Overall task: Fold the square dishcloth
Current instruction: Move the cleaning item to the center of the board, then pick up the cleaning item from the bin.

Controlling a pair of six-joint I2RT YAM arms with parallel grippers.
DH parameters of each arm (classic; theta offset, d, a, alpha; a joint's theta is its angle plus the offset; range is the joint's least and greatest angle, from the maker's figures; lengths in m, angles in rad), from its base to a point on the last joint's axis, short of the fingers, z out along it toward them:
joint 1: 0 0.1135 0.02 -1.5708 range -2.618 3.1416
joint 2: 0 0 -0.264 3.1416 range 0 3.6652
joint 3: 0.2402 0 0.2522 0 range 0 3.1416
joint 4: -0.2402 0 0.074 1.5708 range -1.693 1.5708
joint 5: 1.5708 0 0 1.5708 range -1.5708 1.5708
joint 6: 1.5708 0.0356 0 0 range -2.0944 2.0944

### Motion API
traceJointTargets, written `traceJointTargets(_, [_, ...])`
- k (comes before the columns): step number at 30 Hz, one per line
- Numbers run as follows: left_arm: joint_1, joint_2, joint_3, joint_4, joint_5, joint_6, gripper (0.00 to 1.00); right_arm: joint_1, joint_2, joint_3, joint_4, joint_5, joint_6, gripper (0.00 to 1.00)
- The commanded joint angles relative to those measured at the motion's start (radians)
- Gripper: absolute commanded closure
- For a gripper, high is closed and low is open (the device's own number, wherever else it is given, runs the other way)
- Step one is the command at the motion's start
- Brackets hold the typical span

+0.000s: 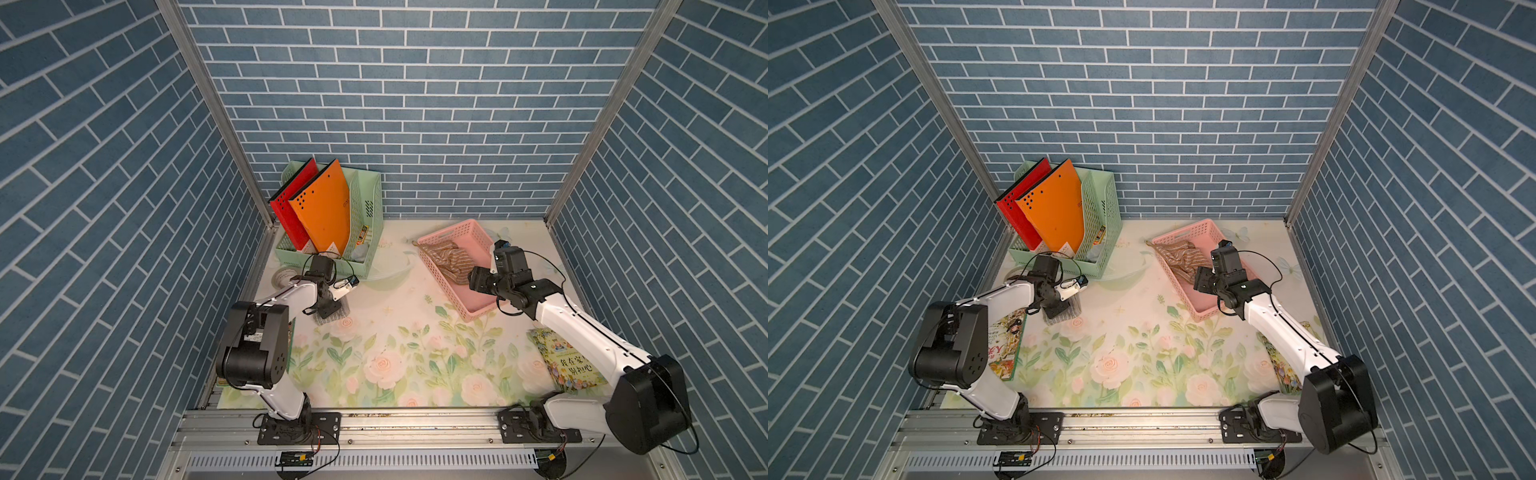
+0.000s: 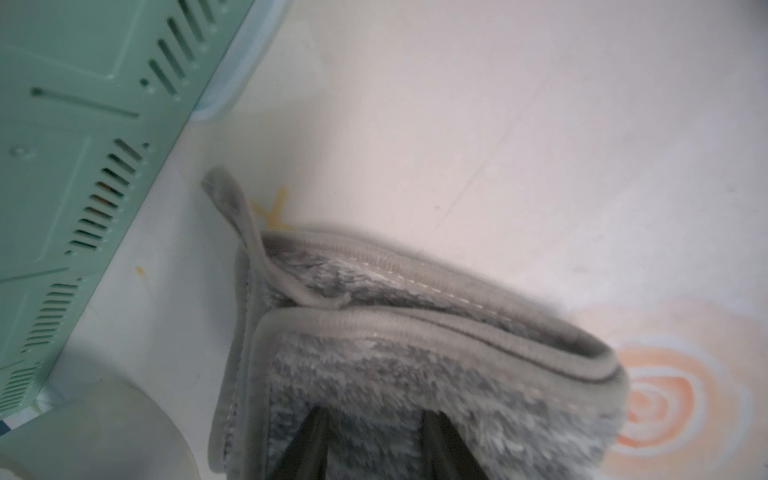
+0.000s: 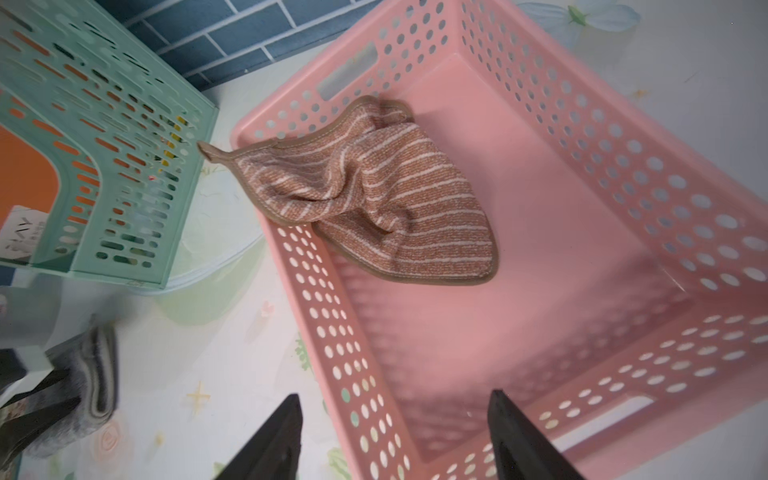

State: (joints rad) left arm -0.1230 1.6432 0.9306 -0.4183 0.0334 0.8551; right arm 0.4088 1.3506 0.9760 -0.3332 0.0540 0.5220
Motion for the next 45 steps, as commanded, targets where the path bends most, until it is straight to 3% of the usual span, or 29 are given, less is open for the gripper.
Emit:
traceJointTargets(1, [-0.004, -0.034, 0.079, -0.124, 0.085, -0.030, 0.55, -0.026, 0.093, 0.069, -0.013, 0.052, -0.068, 0.29])
traceJointTargets(6, [-0.004, -0.109, 0.209, -0.254, 0.224, -0.088, 0.43, 0.004, 0.212, 0.162, -0.004, -0.002, -0.128, 0.30])
traceJointTargets(11, [-0.004, -0.159, 0.263, -0.340, 0.282, -0.115, 0.31, 0.072, 0.343, 0.308, -0.008, -0.050, -0.154, 0.33])
traceJointTargets(15, [-0.004, -0.209, 0.214, -0.347, 0.301, -0.126, 0.30, 0.078, 0.527, 0.508, -0.072, -0.041, -0.147, 0.33])
traceJointTargets(18, [-0.004, -0.251, 0.155, -0.318, 0.279, -0.121, 0.31, 0.064, 0.650, 0.638, -0.142, 0.038, -0.119, 0.35])
traceJointTargets(21, [-0.004, -0.286, 0.117, -0.319, 0.281, -0.114, 0.31, 0.038, 0.711, 0.672, -0.149, 0.109, -0.100, 0.38])
traceJointTargets(24, [-0.004, -0.313, 0.099, -0.317, 0.298, -0.116, 0.31, 0.022, 0.757, 0.692, -0.147, 0.082, -0.096, 0.43])
traceJointTargets(27, [-0.004, -0.319, 0.100, -0.315, 0.319, -0.123, 0.31, 0.024, 0.796, 0.735, -0.155, 0.048, -0.103, 0.58])
traceJointTargets(32, [-0.005, -0.330, 0.102, -0.300, 0.334, -0.128, 0.32, 0.023, 0.775, 0.784, -0.138, 0.045, -0.141, 1.00])
traceJointTargets(40, [-0.006, -0.363, 0.121, -0.252, 0.372, -0.161, 0.32, 0.039, 0.543, 0.832, -0.174, -0.039, -0.185, 1.00])
traceJointTargets(45, [-0.006, -0.416, 0.172, -0.176, 0.497, -0.239, 0.31, 0.128, 0.363, 0.840, -0.251, -0.145, -0.166, 1.00])
